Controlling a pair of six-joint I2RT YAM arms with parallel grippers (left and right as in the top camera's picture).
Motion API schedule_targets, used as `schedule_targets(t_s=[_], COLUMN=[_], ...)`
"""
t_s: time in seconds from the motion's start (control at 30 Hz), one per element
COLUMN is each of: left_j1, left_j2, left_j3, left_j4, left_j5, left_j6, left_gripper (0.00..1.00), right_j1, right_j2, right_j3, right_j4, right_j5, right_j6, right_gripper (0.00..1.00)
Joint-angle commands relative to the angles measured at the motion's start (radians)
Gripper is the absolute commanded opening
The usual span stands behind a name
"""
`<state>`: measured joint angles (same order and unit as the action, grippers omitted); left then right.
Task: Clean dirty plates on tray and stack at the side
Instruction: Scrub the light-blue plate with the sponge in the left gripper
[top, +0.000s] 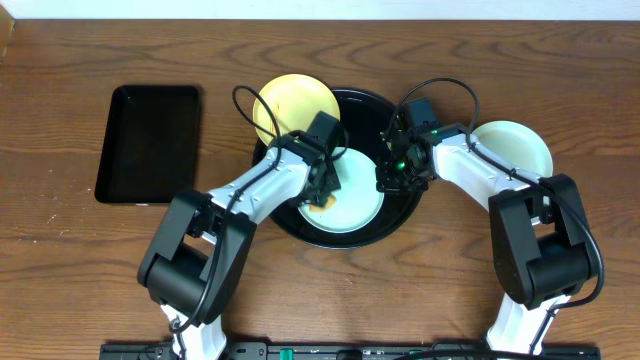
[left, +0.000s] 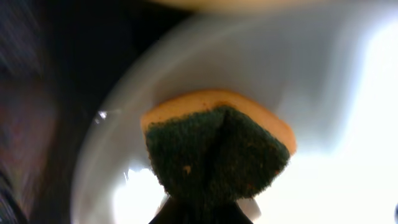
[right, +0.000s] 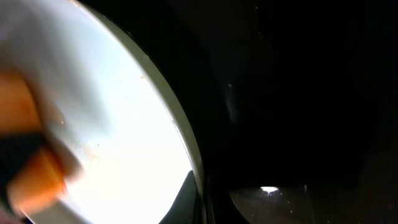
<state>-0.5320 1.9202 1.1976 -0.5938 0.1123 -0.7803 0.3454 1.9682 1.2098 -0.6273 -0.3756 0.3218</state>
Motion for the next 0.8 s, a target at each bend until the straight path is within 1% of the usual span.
schedule_targets(t_s=[0.0,0.1,0.2,0.27,0.4,0.5,0.63,0.77], left_j1=[-0.049,-0.061,-0.057,-0.058,-0.058,-0.058,-0.059,-0.058], left_j2=[0.026,0.026,0.026,0.026,0.026,0.026,0.024,0.008], left_j3=[-0.018,-0.018,-0.018,-0.018,-0.018,-0.018,-0.017,-0.017], left_j4=[-0.066,-0.074,-0.03,0.027,0.123,0.136,0.082,0.021], left_j5=[0.164,0.164,0.145,0.07,-0.16,-0.282,-0.271,-0.109], left_j6=[0.014,0.022,0.021,0.021,0.021,0.025,0.012,0.008], left_gripper=[0.07,0.08,0.07,0.07,0.07,0.07,0.07,0.08], right_j1=[-0.019,-0.019,-0.019,-0.019,-0.019,-0.02,-0.023,-0.024], right_j2=[0.024,0.024,0.024,0.024,0.024,0.024,0.024,0.024], right_j3=[0.0,0.0,0.0,0.0,0.0,0.0,0.0,0.0], right_j4=[0.0,0.0,0.0,-0.001,-0.003,-0.003,-0.003,-0.005], right_j5=[0.004,0.002,0.001,0.001,0.001,0.002,0.001,0.001], right_j6=[-0.016,-0.016,-0.016,-0.016,-0.016,-0.024,-0.024,-0.024], right_gripper=[0.01,0.01,0.01,0.01,0.01,0.01,0.01,0.01])
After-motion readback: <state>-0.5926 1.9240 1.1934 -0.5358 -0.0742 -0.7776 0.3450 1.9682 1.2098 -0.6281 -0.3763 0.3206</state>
